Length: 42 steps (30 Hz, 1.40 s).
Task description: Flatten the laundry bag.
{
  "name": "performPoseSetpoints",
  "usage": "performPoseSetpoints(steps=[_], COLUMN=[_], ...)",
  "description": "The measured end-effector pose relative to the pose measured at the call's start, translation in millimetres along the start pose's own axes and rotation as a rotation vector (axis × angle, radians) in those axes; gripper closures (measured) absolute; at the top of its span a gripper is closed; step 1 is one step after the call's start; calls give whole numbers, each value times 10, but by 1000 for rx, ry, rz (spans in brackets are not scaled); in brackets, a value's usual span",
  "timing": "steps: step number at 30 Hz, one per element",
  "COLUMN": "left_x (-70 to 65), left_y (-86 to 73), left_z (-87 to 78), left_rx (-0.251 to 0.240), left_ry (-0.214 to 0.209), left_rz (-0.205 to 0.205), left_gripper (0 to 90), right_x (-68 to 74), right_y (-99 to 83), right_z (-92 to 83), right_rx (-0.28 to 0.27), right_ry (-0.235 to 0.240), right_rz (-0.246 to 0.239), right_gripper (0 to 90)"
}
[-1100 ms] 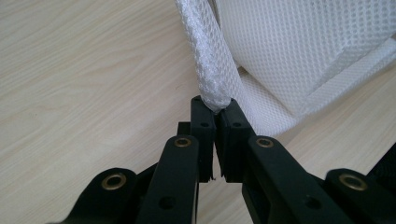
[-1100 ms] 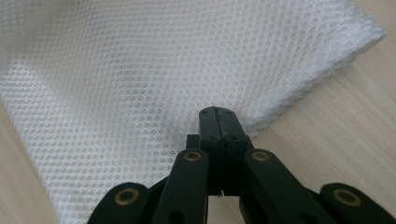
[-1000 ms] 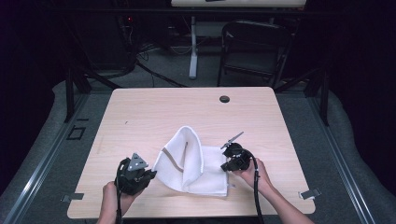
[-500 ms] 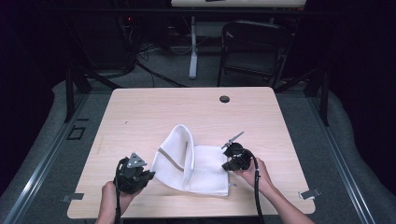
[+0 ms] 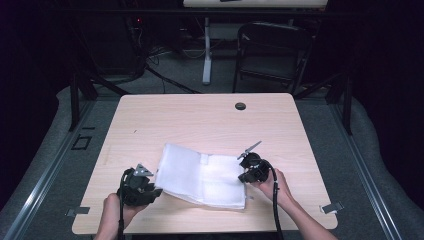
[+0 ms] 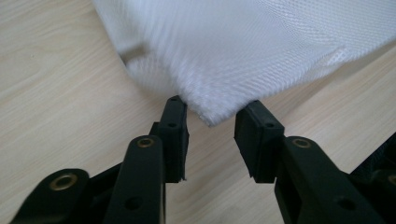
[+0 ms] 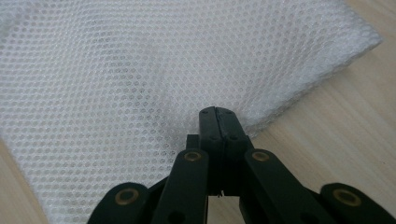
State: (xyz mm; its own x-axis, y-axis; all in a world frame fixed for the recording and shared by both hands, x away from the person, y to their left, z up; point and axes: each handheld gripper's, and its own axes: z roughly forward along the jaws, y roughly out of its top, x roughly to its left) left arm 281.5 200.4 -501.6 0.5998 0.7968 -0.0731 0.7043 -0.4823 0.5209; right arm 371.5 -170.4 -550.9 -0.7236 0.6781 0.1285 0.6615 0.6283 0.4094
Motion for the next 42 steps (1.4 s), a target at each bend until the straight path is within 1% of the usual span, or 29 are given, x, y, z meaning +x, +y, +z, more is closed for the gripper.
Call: performPoseSetpoints(steps=[1,4,7,9,10,11,12,13,14,16,17,19,20,22,23,26,27,28,29,30,32,33,34,36,37,38,40,41,42], left_x=[28,90,138,141,139,127,122,112,107,94,88,78,71,69,74,75,74,80,78,73,64,56,47,17,10,-7,-23,-23,-26], left_y=[-8,-27,-33,-27,-21,-19,-16,-15,-11,-7,-6,-2,3,16,24,37,39,44,47,46,50,50,55,60,65,70,76,82,85], left_z=[-15,-55,-88,-68,-50,-27,-9,13,24,56,73,109,126,161,180,242,253,258,266,272,283,296,307,339,348,359,367,364,366], left_rx=[13,9,-14,-25,-18,-19,-13,-11,0,9,15,24,29,35,43,47,46,50,50,45,47,41,49,55,58,62,63,67,67], left_ry=[9,18,29,15,13,-1,-10,-14,-15,-24,-20,-22,-18,-23,-30,-38,-42,-49,-51,-57,-71,-78,-87,-93,-102,-97,-94,-100,-102], left_rz=[-11,-49,-72,-78,-69,-67,-48,-47,-35,-19,-9,7,9,30,38,40,39,44,49,50,54,60,69,73,86,94,98,101,102], left_gripper=[629,551,458,402,389,369,360,356,344,337,335,334,334,351,366,365,366,364,361,356,347,343,336,311,291,278,261,255,254], right_x=[3,3,2,1,6,16,29,45,74,125,152,224,257,344,390,528,573,598,613,626,630,643,661,700,718,736,770,781,788], right_y=[1,4,4,2,7,9,14,11,7,-12,-23,-49,-57,-63,-62,-76,-100,-124,-148,-169,-174,-170,-164,-144,-134,-127,-122,-123,-124], right_z=[-2,1,-1,-10,-35,-55,-86,-120,-153,-232,-277,-347,-368,-377,-376,-369,-357,-352,-332,-302,-243,-215,-192,-155,-136,-115,-68,-40,-18], right_rx=[0,-3,-4,-23,-17,-28,-30,-34,-46,-67,-78,-94,-93,-90,-89,-68,-70,-60,-51,-48,-13,-4,-1,2,6,13,21,27,35], right_ry=[-6,-15,-11,-4,-6,-11,-9,-13,-9,-15,-5,0,9,11,19,30,31,35,36,36,40,41,44,46,47,45,26,31,32], right_rz=[2,-3,-7,-13,-23,-31,-40,-53,-52,-76,-86,-95,-106,-126,-133,-169,-168,-180,-185,-176,-192,-197,-198,-223,-237,-247,-283,-290,-299], right_gripper=[900,900,900,834,804,788,752,707,678,619,594,554,544,531,522,507,507,506,499,492,480,473,464,463,458,452,461,465,496])
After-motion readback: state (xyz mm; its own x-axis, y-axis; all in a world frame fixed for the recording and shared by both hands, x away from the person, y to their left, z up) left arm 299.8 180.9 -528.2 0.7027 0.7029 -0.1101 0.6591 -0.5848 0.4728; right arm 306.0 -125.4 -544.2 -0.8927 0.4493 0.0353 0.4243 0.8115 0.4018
